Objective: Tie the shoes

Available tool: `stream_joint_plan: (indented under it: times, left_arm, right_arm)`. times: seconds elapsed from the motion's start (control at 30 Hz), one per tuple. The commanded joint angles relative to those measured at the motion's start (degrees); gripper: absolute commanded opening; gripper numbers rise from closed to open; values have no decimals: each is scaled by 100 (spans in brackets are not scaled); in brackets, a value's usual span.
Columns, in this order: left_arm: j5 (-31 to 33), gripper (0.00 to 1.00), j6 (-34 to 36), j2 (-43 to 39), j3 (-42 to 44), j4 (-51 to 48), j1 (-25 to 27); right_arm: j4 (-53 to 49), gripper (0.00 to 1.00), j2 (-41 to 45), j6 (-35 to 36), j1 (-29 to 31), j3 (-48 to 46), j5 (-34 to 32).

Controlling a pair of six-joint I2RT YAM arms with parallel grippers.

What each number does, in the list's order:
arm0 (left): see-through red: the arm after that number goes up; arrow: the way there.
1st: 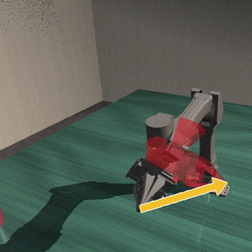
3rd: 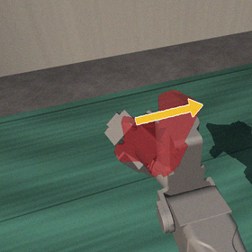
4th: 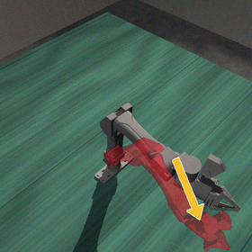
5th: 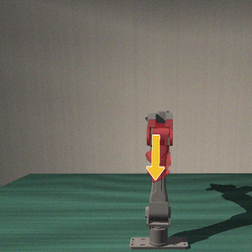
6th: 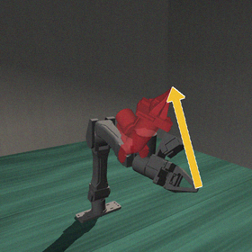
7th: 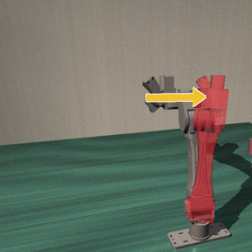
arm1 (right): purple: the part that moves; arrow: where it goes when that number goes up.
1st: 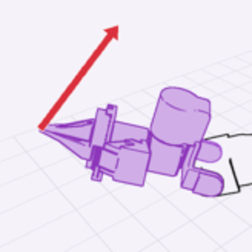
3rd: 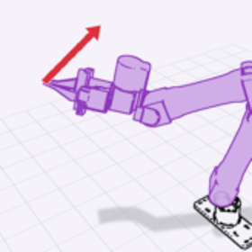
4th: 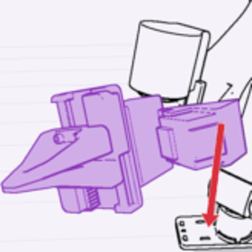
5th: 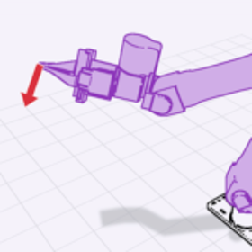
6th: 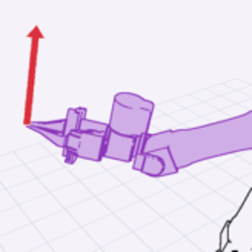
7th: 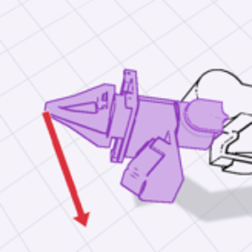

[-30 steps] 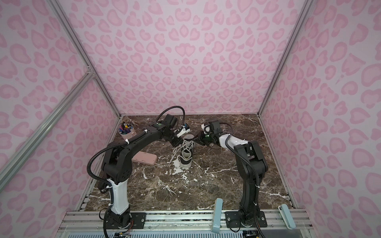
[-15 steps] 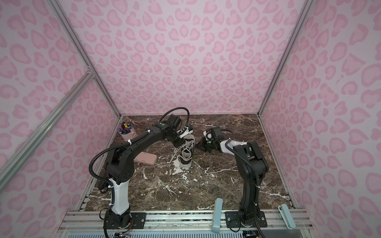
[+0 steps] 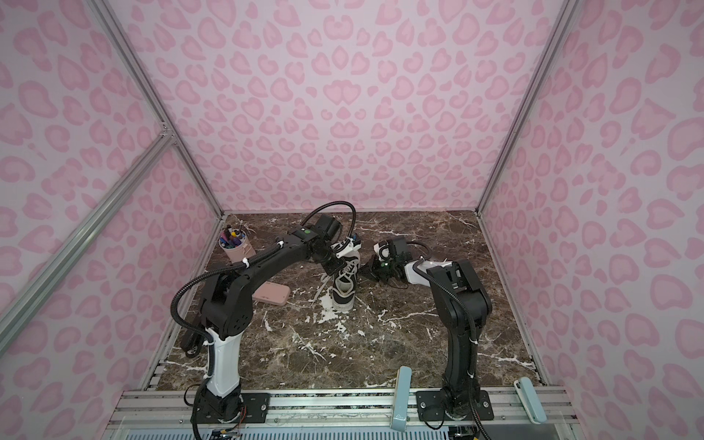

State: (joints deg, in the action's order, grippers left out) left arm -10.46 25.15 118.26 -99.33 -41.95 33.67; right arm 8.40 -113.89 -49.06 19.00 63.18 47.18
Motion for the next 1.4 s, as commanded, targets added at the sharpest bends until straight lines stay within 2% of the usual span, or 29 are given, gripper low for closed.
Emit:
stream_joint_plan:
  times: [0.0,1.03,1.3,1.37]
  left_arm:
    - [-26,4,61,55,-82,-83,10]
    - [-222,4,-54,185,-113,-111,43]
    - [-246,4,-71,219,-96,-119,52]
    - [-246,4,-71,241,-112,-129,52]
  right_arm:
    - [273,12,-13,-44,2,-32,160]
    - [2196,12,-45,-1181,46,-522,702]
    - [1922,12,-149,-1048,42,-508,645]
    - [2121,12,-177,-1151,67,-543,703]
